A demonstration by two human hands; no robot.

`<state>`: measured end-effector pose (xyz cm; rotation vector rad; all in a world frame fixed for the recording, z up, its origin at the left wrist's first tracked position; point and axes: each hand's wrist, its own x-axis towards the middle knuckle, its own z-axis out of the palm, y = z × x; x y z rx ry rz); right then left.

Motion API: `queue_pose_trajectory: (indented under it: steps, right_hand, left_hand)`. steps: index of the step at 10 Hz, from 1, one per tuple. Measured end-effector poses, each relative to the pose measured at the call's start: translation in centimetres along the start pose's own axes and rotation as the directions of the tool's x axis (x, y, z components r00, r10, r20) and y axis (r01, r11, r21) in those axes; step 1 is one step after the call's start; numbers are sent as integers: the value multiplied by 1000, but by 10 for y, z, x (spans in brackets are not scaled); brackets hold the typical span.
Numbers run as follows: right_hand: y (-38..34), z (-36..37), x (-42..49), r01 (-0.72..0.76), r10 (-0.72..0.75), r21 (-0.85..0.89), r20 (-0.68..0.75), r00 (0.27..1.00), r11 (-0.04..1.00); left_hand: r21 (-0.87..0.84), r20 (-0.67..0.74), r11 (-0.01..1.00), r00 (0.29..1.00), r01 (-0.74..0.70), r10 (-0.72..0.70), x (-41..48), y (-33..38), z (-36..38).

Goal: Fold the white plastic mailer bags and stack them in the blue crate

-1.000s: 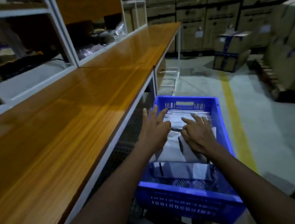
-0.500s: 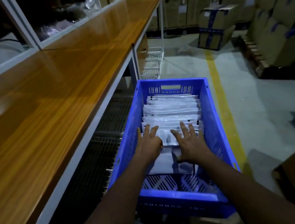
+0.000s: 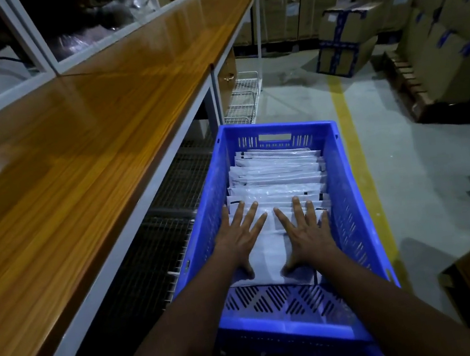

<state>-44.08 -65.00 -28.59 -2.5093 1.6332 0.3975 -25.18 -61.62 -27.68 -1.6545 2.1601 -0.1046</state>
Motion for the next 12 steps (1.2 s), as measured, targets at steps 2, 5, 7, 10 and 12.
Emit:
queue_pose_trajectory:
  steps: [2, 5, 7, 10, 12]
  right_hand:
    - [-2, 6, 8, -27, 27, -8, 7, 1000, 1000]
    - [-2, -2, 23, -53, 54, 10, -182, 982, 999]
    - [15, -15, 33, -69, 69, -18, -11, 998, 997]
    - [13, -18, 23, -83, 82, -42, -41, 996, 996]
    - [11, -31, 8, -80, 79, -8, -66, 995, 997]
  left_hand:
    - [-25, -36, 999, 999, 37, -38, 6, -1, 4]
    - [-92, -150, 989, 980, 119, -132, 19, -5, 3]
    - [-105, -1, 993, 998, 62, -63, 28, -17, -1]
    - [5, -42, 997, 996, 83, -82, 20, -8, -17]
    - [38, -93, 989, 986, 144, -140, 4, -3, -47]
